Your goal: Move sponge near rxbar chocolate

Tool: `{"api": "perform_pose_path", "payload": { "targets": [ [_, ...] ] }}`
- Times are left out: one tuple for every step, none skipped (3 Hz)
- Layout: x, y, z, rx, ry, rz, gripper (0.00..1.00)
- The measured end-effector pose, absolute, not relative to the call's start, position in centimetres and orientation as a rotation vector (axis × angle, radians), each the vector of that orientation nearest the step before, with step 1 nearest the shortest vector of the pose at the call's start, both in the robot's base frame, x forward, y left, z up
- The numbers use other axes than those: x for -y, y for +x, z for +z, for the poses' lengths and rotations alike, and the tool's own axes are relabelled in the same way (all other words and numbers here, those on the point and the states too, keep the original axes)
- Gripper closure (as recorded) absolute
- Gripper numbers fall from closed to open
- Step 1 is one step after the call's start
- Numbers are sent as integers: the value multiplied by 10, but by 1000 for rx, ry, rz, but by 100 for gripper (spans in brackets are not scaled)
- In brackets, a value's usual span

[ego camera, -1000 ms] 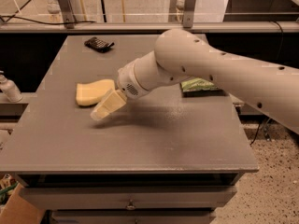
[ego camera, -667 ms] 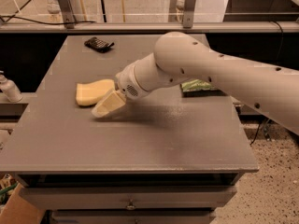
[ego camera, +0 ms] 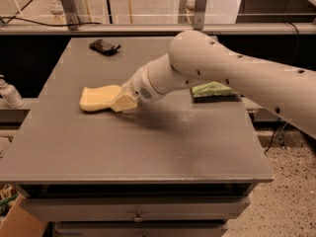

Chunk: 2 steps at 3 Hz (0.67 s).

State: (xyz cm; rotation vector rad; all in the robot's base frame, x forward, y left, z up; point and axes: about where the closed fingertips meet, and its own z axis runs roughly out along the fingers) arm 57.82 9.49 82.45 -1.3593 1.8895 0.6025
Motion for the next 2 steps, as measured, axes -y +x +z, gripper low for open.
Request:
{"api": "perform_pose_path", "payload": {
  "targets": [
    [-76, 582, 835, -1901, -1350, 569, 88],
    [-45, 590, 854, -1912, -1306, 512, 100]
  ]
}}
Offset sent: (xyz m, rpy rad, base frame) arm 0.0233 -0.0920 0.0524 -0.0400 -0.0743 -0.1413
